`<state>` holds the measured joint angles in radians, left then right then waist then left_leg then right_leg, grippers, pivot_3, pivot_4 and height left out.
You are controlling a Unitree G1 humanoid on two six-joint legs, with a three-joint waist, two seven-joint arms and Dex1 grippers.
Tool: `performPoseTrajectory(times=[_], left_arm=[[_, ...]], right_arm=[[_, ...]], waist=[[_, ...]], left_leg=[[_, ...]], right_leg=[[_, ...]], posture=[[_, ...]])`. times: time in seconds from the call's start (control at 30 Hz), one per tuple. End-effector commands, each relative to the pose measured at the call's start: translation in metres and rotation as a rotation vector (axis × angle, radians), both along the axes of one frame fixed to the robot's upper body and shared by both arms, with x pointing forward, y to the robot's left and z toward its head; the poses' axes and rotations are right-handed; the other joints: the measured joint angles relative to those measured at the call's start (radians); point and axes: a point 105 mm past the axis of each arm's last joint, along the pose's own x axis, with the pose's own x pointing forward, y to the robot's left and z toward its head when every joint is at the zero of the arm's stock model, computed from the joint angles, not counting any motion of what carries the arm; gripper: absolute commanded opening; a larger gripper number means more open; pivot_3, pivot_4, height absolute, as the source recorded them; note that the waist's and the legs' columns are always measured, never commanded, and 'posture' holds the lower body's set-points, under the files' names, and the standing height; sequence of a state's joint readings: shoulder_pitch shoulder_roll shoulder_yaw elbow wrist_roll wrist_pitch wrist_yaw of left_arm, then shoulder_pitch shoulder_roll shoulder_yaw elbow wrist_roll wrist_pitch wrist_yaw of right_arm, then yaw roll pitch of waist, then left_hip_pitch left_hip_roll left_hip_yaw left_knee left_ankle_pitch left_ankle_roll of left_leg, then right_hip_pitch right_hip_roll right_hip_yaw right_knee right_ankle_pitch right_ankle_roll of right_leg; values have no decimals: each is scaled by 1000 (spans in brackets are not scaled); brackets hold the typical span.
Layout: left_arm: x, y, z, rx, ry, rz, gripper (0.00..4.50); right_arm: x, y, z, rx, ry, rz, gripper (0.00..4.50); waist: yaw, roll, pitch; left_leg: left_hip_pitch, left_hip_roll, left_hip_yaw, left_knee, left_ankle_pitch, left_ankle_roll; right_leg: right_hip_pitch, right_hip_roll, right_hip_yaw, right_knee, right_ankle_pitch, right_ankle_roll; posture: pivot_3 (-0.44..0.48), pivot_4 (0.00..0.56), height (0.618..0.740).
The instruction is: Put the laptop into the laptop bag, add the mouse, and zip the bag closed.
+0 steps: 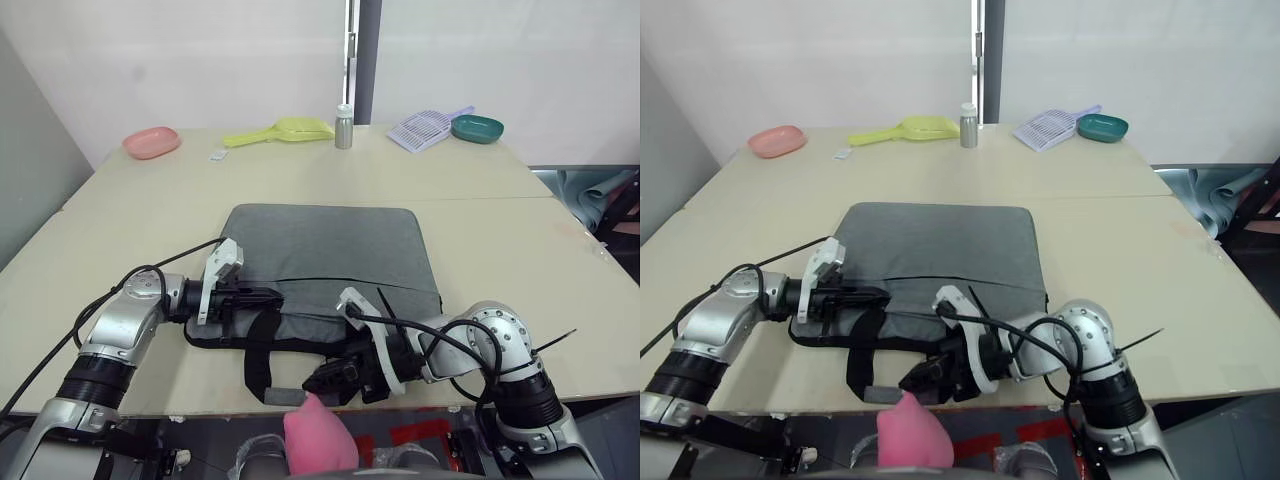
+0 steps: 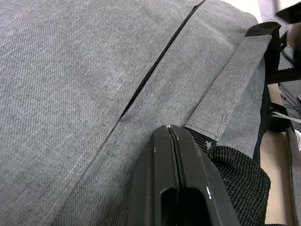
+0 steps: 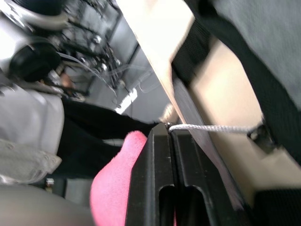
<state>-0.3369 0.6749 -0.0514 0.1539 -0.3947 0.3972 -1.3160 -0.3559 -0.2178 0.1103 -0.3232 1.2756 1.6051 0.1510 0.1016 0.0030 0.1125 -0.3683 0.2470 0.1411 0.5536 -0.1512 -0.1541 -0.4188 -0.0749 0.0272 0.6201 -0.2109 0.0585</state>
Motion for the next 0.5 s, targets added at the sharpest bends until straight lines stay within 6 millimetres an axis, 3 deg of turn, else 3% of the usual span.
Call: performPoseTrajectory(times=[0.03,0.23,0.37,0.5], left_arm=[[3,1,-11,27,26,27,0],[7,-1,-13,22,19,25,0],[9,-3,-13,18,13,21,0],[11,-3,-15,17,11,21,0]], right_arm=[[-3,-4,15,79,-5,10,44],[5,-20,20,65,-11,-28,44],[12,-42,22,-125,-135,35,44],[25,-60,36,-292,-294,108,44]], waist=[[1,0,0],[5,0,0],[6,1,0],[7,1,1]], left_leg=[[0,0,0,0,0,0],[0,0,0,0,0,0],[0,0,0,1,0,0],[0,-1,0,2,0,0]], right_leg=[[0,0,0,0,0,0],[0,0,0,0,0,0],[1,-1,0,0,1,2],[1,-1,1,0,2,2]], posture=[[0,150,740],[0,150,740],[0,150,740],[0,150,740]])
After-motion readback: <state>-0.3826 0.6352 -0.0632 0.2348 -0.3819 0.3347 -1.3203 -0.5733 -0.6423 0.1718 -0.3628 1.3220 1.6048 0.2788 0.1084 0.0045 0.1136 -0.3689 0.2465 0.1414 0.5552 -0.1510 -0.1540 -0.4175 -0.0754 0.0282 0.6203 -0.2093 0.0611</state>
